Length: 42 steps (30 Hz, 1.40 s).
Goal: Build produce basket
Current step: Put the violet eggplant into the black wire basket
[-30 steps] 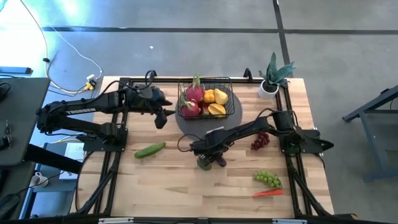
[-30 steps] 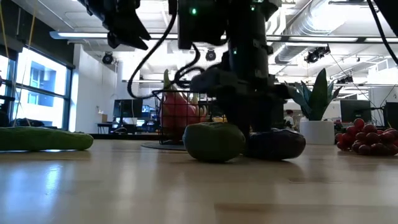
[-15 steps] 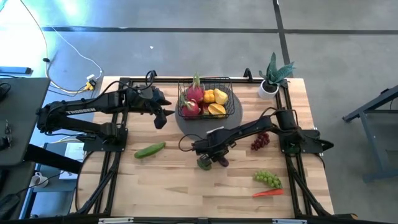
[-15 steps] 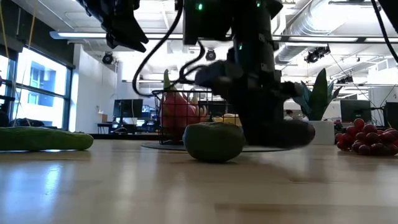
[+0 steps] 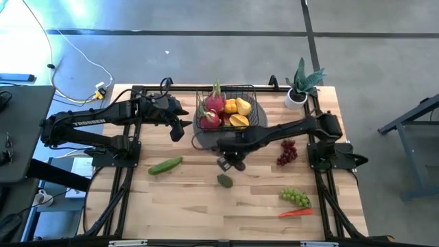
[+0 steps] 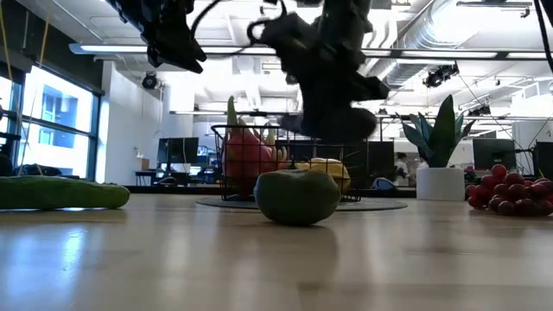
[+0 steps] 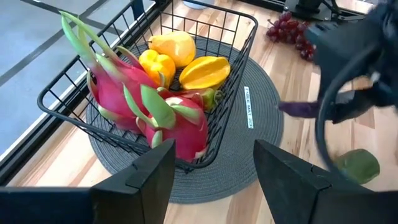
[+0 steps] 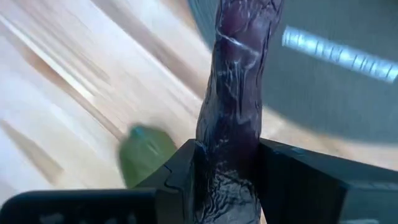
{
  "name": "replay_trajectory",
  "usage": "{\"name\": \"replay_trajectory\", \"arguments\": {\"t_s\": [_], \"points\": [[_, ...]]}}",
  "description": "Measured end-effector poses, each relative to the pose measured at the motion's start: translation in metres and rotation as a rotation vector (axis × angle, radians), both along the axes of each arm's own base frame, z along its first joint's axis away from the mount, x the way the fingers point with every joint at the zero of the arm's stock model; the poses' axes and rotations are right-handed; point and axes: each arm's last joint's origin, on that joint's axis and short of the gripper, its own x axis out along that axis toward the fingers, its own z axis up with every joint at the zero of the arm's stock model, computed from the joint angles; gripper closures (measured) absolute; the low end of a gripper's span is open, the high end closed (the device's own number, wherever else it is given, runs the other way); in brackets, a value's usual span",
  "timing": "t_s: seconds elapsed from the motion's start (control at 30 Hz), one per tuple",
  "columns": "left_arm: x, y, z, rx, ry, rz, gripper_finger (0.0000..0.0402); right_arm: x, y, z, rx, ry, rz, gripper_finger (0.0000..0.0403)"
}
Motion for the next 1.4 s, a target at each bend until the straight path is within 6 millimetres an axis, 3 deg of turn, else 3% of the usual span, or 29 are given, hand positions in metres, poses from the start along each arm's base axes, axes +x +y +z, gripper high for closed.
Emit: {"name": "replay_trajectory", "arguments": {"t_s": [0.3,0.63,0.93,1.1,1.4], "points": [[0.000,0.001,0.000,0.011,0.004,0.017,0.0198,0.000,-0.040,0.051,-0.140,-0.294,0.033,0.0308],[0.000,0.001,0.000,0.013,0.004,0.023,0.0198,0.002,-0.088,0.068,-0.286,-0.415,0.094,0.0307],[0.000,0.001,0.000,0.001,-0.002,0.033,0.0198,0.002,-0.127,0.074,-0.486,-0.438,0.103,0.0306],[-0.001,0.001,0.000,0.013,0.002,0.053,0.0198,-0.002,-0.141,0.074,-0.607,-0.384,0.026,0.0306],[-0.001,0.003,0.000,0.026,0.002,0.109,0.0198,-0.006,-0.150,0.038,-0.600,-0.358,-0.052,0.0306]]}}
